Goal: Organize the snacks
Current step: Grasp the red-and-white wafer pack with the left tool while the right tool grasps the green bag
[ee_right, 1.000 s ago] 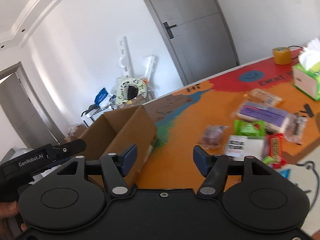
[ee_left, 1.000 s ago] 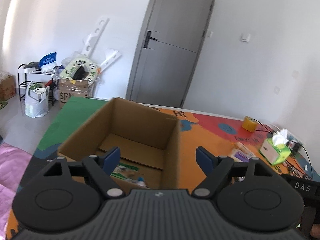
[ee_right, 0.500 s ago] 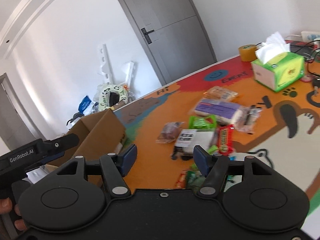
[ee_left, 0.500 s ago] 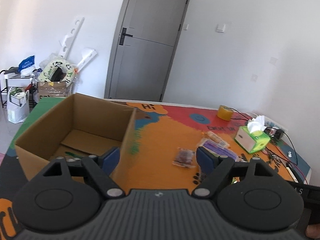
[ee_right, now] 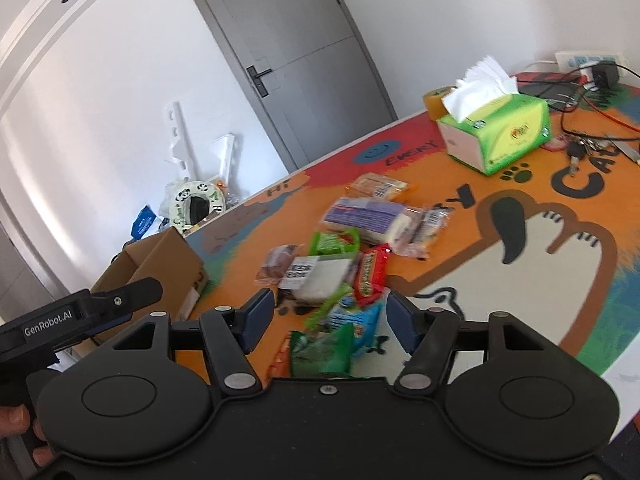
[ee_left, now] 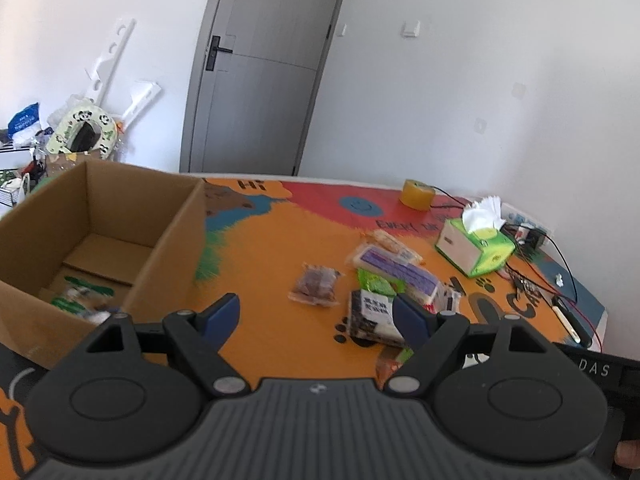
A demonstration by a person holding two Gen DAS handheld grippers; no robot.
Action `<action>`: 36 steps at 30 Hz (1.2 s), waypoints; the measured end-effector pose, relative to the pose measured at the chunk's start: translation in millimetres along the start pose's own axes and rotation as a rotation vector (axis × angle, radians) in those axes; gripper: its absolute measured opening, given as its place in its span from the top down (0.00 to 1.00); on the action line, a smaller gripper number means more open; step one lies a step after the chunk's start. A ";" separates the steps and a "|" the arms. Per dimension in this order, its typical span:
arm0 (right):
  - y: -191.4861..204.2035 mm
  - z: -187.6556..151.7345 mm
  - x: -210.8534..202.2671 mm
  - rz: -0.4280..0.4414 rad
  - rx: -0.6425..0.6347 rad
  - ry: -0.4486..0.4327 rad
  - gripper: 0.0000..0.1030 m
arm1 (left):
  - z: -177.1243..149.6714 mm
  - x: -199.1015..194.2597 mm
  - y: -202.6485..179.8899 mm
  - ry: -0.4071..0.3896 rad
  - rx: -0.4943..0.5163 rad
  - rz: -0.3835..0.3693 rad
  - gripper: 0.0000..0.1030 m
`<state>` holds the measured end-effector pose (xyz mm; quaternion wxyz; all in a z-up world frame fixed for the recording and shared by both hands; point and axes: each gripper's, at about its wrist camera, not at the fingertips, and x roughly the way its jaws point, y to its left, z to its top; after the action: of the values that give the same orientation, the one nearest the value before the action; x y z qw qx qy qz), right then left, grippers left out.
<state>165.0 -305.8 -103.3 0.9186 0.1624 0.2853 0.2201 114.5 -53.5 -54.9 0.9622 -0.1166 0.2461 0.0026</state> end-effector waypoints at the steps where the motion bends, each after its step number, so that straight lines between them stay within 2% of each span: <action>1: -2.8 -0.9 1.1 -0.001 0.004 0.002 0.39 | -1.9 2.1 -1.6 0.006 0.002 -0.002 0.20; 12: -20.1 -17.8 18.2 0.011 0.041 0.060 0.41 | -23.4 25.4 -19.5 0.073 0.047 -0.054 0.23; 16: -18.4 -22.6 26.2 0.033 0.040 0.086 0.47 | -30.5 31.9 -21.2 0.093 0.050 -0.066 0.31; 21: -16.7 -29.3 39.2 0.076 0.059 0.120 0.48 | -35.7 39.2 -20.2 0.118 0.046 -0.067 0.36; 23: -15.1 -30.8 41.8 0.087 0.053 0.114 0.55 | -37.6 42.3 -21.0 0.127 0.046 -0.068 0.37; 24: -15.3 -31.1 42.6 0.095 0.055 0.117 0.63 | -38.5 43.6 -21.5 0.131 0.047 -0.071 0.37; 27: -17.9 -31.4 42.6 0.118 0.070 0.116 0.69 | -42.0 48.4 -23.3 0.137 0.048 -0.075 0.37; 36: -33.0 -28.2 27.6 0.062 0.082 0.076 0.71 | -51.7 60.8 -37.3 0.157 0.076 -0.083 0.38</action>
<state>178.9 -315.2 -151.9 0.8924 0.2003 0.3237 0.2424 145.8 -104.6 -119.4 0.9430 -0.0901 0.3156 -0.0560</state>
